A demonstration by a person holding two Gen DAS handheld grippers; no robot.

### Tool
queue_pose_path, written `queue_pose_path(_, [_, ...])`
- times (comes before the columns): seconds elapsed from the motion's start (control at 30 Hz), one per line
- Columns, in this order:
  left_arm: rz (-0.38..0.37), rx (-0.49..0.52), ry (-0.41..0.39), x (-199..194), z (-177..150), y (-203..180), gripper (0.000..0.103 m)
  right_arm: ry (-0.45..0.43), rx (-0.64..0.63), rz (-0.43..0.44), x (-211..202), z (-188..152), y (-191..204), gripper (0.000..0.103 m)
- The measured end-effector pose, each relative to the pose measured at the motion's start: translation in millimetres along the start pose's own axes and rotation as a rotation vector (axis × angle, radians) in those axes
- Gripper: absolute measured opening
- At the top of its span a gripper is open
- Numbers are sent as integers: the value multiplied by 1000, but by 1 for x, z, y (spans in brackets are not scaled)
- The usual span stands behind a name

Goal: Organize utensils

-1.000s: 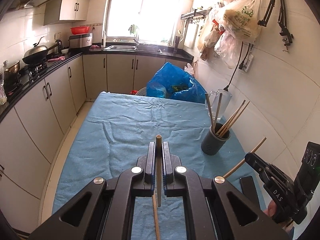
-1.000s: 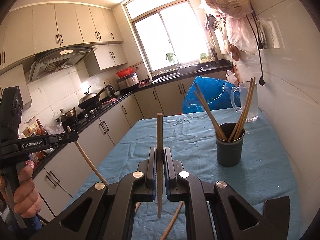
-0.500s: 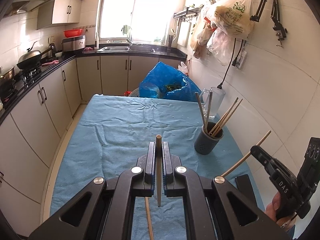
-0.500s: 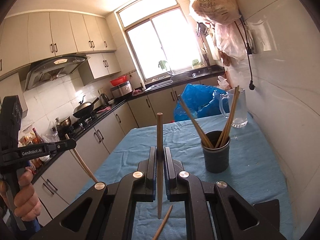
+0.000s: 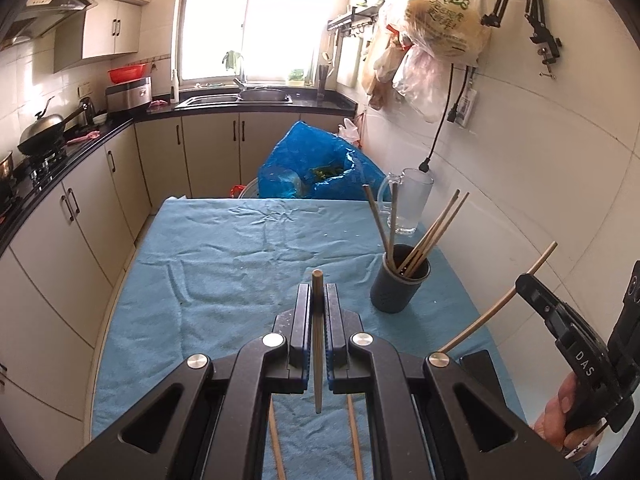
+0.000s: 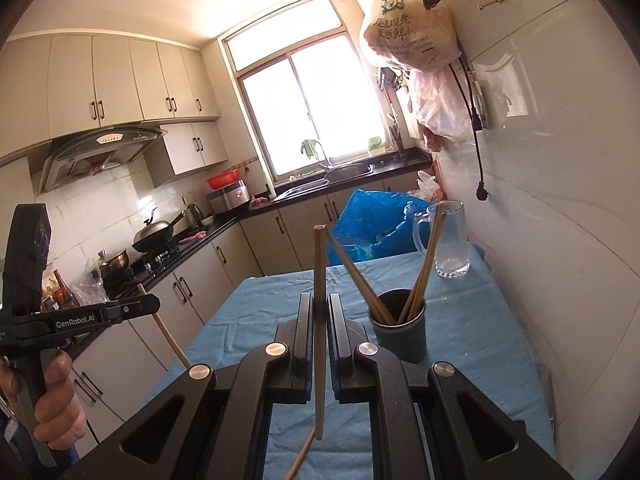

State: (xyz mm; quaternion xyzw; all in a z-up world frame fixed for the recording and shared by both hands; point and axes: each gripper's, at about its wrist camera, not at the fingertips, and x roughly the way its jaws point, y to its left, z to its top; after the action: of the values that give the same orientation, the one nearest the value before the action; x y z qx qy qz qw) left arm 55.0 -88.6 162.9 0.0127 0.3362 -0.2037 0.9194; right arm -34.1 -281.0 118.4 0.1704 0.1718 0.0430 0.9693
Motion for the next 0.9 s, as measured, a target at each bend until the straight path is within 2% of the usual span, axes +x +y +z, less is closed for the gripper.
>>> queue_pose_path(0.37, [-13, 53, 24, 21, 12, -32, 5, -30, 5, -25, -3, 20, -21, 8])
queue_pose_path(0.9, [-52, 130, -4, 37, 50, -90, 5, -80, 7, -51, -5, 64, -50, 8])
